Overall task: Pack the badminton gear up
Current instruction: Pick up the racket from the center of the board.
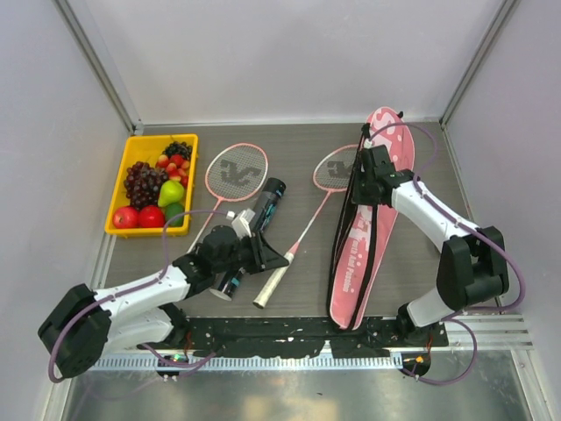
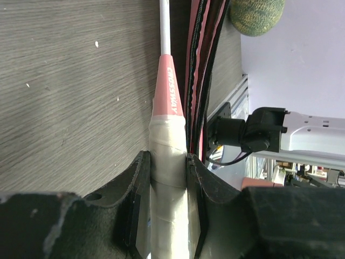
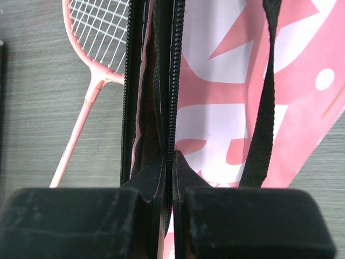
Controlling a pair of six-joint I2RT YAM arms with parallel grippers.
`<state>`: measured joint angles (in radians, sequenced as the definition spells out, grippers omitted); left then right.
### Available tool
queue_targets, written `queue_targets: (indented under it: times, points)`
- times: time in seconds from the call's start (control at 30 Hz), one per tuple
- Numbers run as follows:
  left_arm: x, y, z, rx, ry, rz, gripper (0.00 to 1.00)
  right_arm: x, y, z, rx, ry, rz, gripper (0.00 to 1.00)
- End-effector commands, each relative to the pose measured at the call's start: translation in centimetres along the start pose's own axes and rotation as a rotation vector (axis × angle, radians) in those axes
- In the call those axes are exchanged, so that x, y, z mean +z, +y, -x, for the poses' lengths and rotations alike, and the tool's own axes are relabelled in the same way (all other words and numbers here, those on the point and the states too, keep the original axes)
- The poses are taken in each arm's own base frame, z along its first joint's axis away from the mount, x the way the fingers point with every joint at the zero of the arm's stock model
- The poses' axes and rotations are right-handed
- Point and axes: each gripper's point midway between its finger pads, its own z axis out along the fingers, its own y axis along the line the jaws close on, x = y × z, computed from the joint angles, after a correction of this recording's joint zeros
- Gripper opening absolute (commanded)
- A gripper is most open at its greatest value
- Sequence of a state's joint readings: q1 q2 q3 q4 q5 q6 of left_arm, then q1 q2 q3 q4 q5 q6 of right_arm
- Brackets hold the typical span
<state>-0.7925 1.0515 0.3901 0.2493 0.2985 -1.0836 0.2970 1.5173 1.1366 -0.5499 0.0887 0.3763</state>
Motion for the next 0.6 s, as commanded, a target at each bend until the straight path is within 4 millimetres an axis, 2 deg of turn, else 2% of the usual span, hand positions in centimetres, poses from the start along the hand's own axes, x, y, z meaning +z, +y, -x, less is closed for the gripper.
queue_targets:
  times: [0.0,0.1,0.23,0.3,0.37,0.57]
  points:
    - [0.6,-3.4,0.1,0.066,0.034,-0.121,0.01,0.1,2.1,1.2,-0.011,-0.074,0.116,0.05]
    - [1.4,-2.4,-0.4,0.124,0.056,-0.058,0.0,0.0,1.3,0.5,-0.03,-0.061,0.085,0.05]
    - [2.6,-0.4,-0.4,0.205,0.065,0.066,0.0,-0.8,-2.2,-1.4,-0.069,-0.023,-0.067,0.05]
    - [2.8,1.4,-0.3,0.27,0.062,0.19,0.0,-1.6,-3.5,-1.9,-0.082,-0.029,-0.116,0.05]
    - [2.7,2.9,0.3,0.331,0.041,0.303,0.0,-2.4,-4.0,-2.2,-0.084,-0.046,-0.128,0.05]
    - [2.4,5.0,0.9,0.504,0.06,0.558,0.0,-4.7,-3.6,-1.2,-0.087,-0.114,-0.088,0.05]
